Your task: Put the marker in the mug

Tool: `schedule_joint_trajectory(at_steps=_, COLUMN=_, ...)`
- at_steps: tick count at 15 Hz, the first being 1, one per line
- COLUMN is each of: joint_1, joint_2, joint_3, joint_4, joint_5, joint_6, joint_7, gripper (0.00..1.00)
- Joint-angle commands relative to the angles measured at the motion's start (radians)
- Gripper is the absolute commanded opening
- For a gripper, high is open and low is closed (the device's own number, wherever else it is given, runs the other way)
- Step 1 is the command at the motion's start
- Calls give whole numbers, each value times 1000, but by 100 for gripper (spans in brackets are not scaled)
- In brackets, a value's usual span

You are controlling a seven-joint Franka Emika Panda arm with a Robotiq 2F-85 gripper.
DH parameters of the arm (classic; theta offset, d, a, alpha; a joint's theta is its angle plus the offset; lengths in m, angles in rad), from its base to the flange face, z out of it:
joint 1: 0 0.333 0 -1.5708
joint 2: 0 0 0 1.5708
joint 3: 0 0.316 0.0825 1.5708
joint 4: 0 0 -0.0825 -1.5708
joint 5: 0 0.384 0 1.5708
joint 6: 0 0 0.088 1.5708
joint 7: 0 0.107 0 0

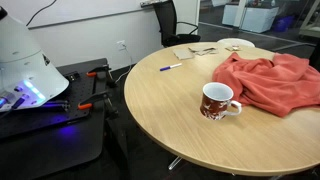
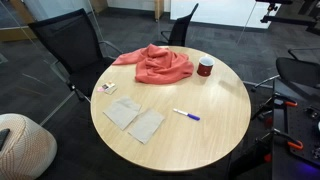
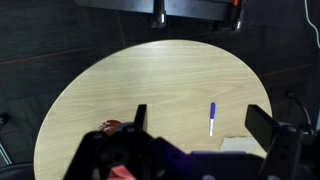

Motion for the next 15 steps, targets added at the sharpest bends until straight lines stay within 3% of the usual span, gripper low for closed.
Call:
schedule_joint_trajectory(at_steps=1, joint_1=-20, joint_2=6, joint_3=17, joint_4=1, joint_5=12, joint_6=-1, joint_7=-11, gripper=100)
schedule_joint_trajectory(at_steps=6, joint_1=-4, joint_2=15, joint_3=29, joint_4=4, joint_5=25, joint_6=12, joint_7=-7, gripper=100)
schedule_joint_trajectory(at_steps=10, joint_1=31, joint_2=46, joint_3=113, joint_4=-11, joint_5=35, joint_6=78, joint_7=46, gripper=100)
schedule_joint_trajectory(at_steps=15, joint_1=89, joint_2=130, joint_3=255, joint_4=-57, joint_5=39, joint_6=258, joint_7=150, gripper=100)
